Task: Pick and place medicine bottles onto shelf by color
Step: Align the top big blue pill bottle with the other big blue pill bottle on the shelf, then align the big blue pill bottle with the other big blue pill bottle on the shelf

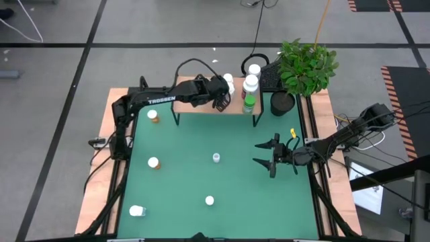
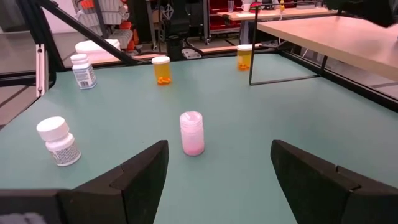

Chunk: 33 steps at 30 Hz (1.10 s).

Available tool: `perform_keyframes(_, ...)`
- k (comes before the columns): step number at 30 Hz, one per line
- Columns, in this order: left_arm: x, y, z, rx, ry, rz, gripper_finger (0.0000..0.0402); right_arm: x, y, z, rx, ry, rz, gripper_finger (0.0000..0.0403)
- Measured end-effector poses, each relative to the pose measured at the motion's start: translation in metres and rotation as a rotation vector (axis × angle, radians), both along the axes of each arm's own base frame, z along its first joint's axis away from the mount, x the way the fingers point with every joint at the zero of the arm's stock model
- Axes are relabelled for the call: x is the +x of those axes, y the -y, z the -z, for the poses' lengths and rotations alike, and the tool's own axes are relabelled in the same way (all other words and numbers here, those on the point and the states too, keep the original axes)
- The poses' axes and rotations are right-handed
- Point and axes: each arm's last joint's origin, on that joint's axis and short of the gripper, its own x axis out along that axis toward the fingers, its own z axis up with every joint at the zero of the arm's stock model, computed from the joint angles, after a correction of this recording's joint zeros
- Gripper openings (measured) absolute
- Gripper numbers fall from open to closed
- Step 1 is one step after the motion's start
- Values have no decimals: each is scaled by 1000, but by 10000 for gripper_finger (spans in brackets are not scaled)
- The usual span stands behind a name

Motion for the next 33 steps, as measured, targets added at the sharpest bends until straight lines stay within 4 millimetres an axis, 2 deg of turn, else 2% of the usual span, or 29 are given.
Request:
perform_keyframes(3,-9,11,-14,-5,-19,21,282,0,0,0,3,-4,1,276)
perform_keyframes(6,-27,29,-37,-13,-47,48,282,0,0,2,8,-13,2,276)
perform_keyframes(10,-62,62,-71,-6,-71,63,282,-1,0,3,14,-23,4,276)
perform_keyframes(12,-84,80,-79,16,-68,52,282,-1,0,3,15,-23,2,276)
perform_keyframes(15,-118,103,-78,15,-39,43,282,0,-1,0,27,2,-35,276)
perform_keyframes(18,-154,123,-66,-33,-8,24,282,1,-3,-4,33,37,-81,276)
perform_keyframes(24,-216,163,-37,-343,14,89,282,1,-4,-5,36,47,-86,276)
perform_keyframes(28,-235,198,-33,-553,-5,232,282,1,-4,-5,59,49,-81,276)
perform_keyframes(33,-244,244,-35,-623,-31,401,282,1,-4,-6,87,63,-87,276)
